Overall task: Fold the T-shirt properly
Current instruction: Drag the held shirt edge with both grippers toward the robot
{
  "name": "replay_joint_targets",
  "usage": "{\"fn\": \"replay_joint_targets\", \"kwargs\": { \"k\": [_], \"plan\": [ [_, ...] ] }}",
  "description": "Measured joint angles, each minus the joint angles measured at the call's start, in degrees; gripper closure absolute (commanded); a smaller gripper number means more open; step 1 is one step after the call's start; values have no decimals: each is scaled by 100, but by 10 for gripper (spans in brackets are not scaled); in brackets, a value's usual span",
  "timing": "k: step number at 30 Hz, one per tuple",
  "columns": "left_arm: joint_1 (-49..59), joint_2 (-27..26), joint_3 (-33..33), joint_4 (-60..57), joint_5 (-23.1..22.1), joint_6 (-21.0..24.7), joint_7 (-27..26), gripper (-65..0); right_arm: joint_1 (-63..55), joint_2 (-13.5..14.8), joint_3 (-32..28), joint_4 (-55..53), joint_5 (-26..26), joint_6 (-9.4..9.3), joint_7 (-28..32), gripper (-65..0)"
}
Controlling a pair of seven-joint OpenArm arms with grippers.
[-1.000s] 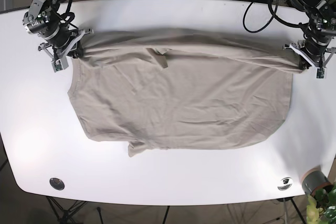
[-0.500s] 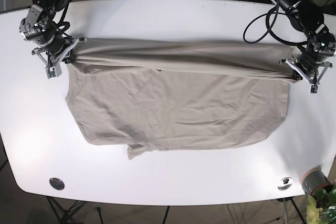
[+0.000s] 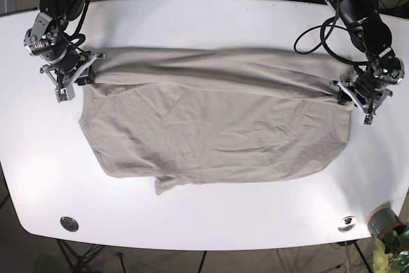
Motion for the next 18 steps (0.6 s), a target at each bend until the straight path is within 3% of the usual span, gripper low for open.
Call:
{"fn": "replay_joint_targets", "kwargs": {
  "k": [1,4,12,18],
  "plan": [
    [0,2,0,9,-11,0,-15,-514,-4,7,-2,2,-4,7,0,-335],
    [46,0,-7,136,0,0,-13,-525,-72,68,4,181,-13,4,-20,-434],
    [704,-24,-7,955,-22,0,-210,-442,-450,74,398,603,-26,0,-7,-396],
    [1475,11,2,1169,15,2,-1200,-408,-651,76,555,599,2,-9,9,-401]
  ]
}}
